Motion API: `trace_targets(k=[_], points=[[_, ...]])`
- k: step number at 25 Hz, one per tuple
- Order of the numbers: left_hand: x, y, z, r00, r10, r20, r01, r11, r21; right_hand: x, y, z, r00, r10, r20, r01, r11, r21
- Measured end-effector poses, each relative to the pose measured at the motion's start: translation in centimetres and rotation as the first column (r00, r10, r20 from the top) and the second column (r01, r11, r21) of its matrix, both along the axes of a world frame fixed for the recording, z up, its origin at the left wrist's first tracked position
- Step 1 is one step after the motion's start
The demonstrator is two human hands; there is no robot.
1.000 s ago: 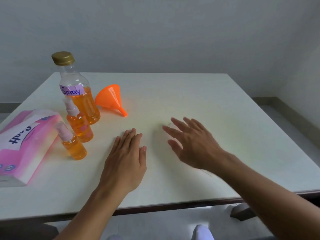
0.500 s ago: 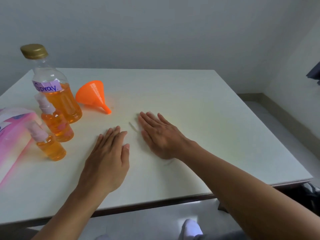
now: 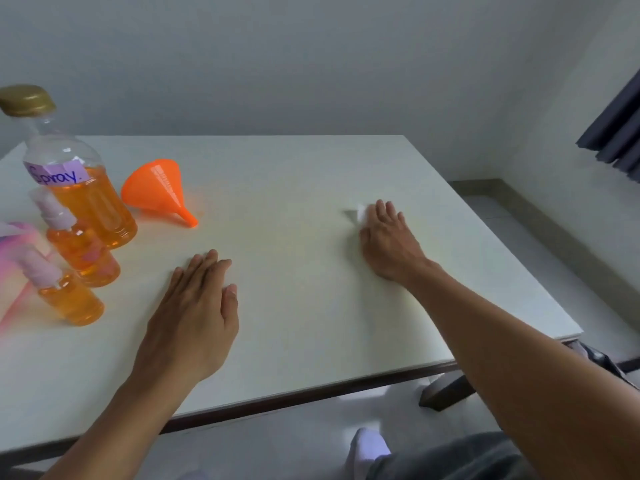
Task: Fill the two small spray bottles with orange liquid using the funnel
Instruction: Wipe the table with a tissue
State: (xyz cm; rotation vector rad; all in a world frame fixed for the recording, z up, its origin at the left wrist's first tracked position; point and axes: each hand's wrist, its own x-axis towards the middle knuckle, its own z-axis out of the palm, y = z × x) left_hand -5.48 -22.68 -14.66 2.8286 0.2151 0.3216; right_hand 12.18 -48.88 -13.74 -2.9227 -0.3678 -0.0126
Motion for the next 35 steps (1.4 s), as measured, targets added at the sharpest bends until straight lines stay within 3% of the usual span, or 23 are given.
trace_targets(k=[5,9,12,14,17,19,21,23,25,27,28,29,31,33,35], points=[[0.1,0.2,-0.1,1.000,-0.009,0.004,0.009,1.000,-0.003,-5.8,6.7,-0.4,0.925,0.378,0.032,-0.379,0.925,0.038],[0.1,0.3,0.0,1.000,-0.021,-0.007,0.020,1.000,-0.007,-7.5,2.7,0.5,0.860,0.511,0.003,-0.510,0.859,0.036],[0.0,0.2,0.1,1.000,-0.009,-0.006,0.009,1.000,-0.011,-6.3,-4.5,0.8,0.913,0.407,0.029,-0.402,0.910,-0.101],[0.0,0.1,0.0,1.000,-0.002,-0.004,0.002,1.000,-0.005,-5.1,-8.7,1.1,0.982,0.186,0.019,-0.181,0.972,-0.151],[0.1,0.0,0.0,1.000,-0.002,-0.003,0.002,1.000,0.007,-3.7,-7.9,1.4,0.993,-0.119,-0.002,0.118,0.990,-0.080],[0.1,-0.1,0.1,1.000,0.006,-0.004,-0.006,1.000,-0.004,-4.5,-3.5,1.4,0.995,-0.100,-0.018,0.099,0.994,-0.051],[-0.1,-0.2,0.3,1.000,0.005,-0.002,-0.005,1.000,-0.008,-6.8,1.2,0.8,0.997,0.072,-0.018,-0.072,0.997,-0.031],[-0.1,-0.2,0.5,1.000,-0.002,0.000,0.002,1.000,-0.013,-8.5,3.5,0.7,0.973,0.218,-0.071,-0.214,0.975,0.052],[-0.2,-0.3,0.6,1.000,-0.002,0.002,0.002,1.000,-0.024,-8.3,2.9,1.8,0.956,0.277,-0.098,-0.235,0.922,0.308],[-0.1,-0.2,0.6,1.000,-0.004,0.004,0.004,1.000,-0.020,-7.3,0.3,3.6,0.985,0.169,-0.027,-0.128,0.831,0.541],[-0.1,-0.2,0.6,1.000,-0.002,0.003,0.002,1.000,-0.016,-6.9,-1.4,4.3,0.994,0.106,0.023,-0.100,0.811,0.576],[-0.1,-0.3,0.6,1.000,0.002,0.004,-0.002,1.000,-0.013,-6.9,-2.7,4.7,0.993,0.093,0.068,-0.115,0.827,0.551],[-0.2,-0.4,0.6,1.000,0.007,0.007,-0.007,1.000,-0.015,-7.7,-3.4,4.7,0.964,0.249,0.089,-0.264,0.872,0.413],[-0.2,-0.3,0.7,1.000,0.009,0.001,-0.009,1.000,-0.019,-8.6,-2.2,3.6,0.890,0.455,0.028,-0.451,0.870,0.199],[-0.3,-0.3,0.7,1.000,0.011,0.001,-0.011,1.000,-0.015,-9.1,0.2,2.2,0.839,0.544,-0.017,-0.545,0.838,-0.033]])
